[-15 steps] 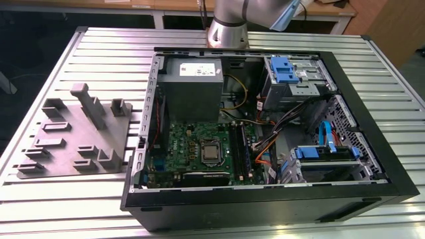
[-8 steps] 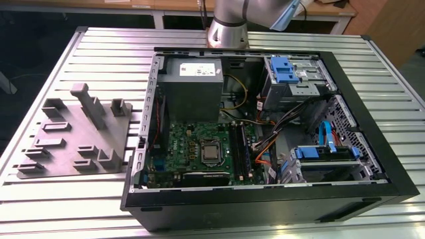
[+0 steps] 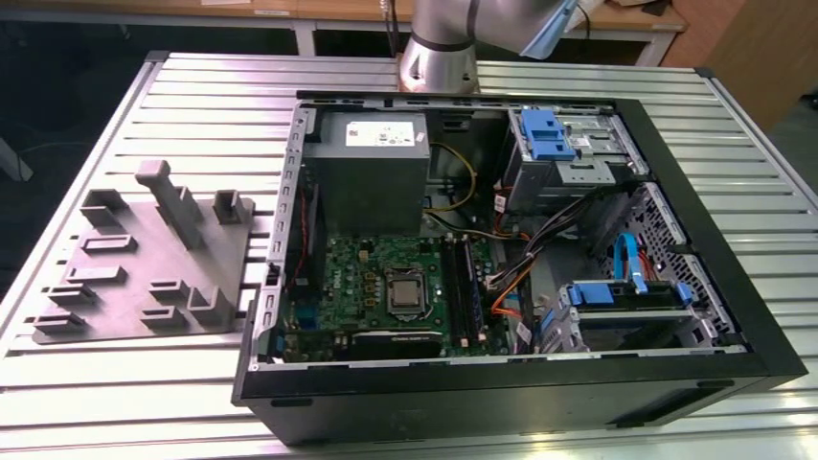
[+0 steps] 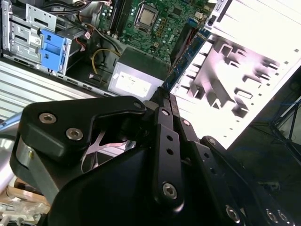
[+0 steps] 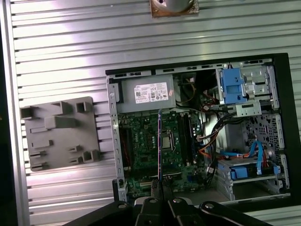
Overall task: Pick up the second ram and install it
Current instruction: 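Insert the second ram into the second slot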
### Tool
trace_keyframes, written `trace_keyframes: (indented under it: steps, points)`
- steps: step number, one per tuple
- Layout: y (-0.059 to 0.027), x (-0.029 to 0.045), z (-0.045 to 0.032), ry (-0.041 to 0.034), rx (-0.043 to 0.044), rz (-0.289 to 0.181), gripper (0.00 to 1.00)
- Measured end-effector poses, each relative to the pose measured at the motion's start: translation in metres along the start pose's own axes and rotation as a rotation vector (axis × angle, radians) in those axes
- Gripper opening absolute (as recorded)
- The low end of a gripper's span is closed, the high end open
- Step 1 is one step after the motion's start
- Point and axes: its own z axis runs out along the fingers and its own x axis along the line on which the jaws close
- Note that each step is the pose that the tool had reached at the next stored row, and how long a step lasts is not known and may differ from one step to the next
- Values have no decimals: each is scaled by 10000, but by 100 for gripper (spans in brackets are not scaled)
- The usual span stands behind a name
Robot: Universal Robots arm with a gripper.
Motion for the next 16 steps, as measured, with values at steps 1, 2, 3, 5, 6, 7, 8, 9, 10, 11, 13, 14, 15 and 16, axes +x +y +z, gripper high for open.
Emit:
trace_keyframes:
  steps: [1,2,3,5,6,7,8,9,10,11,13,14,15,16]
  points:
    - [0,-6,1,0,0,0,11]
    - [1,-13,2,-1,-1,0,11]
    - [2,-19,2,0,0,0,11]
    - [4,-32,4,0,0,0,11]
    - [5,-39,6,0,-1,0,11]
    - [6,-47,7,0,0,0,11]
    - [7,-55,8,0,0,0,11]
    - [8,-63,9,0,0,0,11]
    - [9,-71,11,0,0,0,11]
    - [10,-79,12,0,0,-1,11]
    - [11,-93,15,0,-1,0,11]
    - [12,-101,17,0,-1,0,11]
    - [14,-109,18,0,0,-1,11]
    - [14,-117,20,0,-1,-1,11]
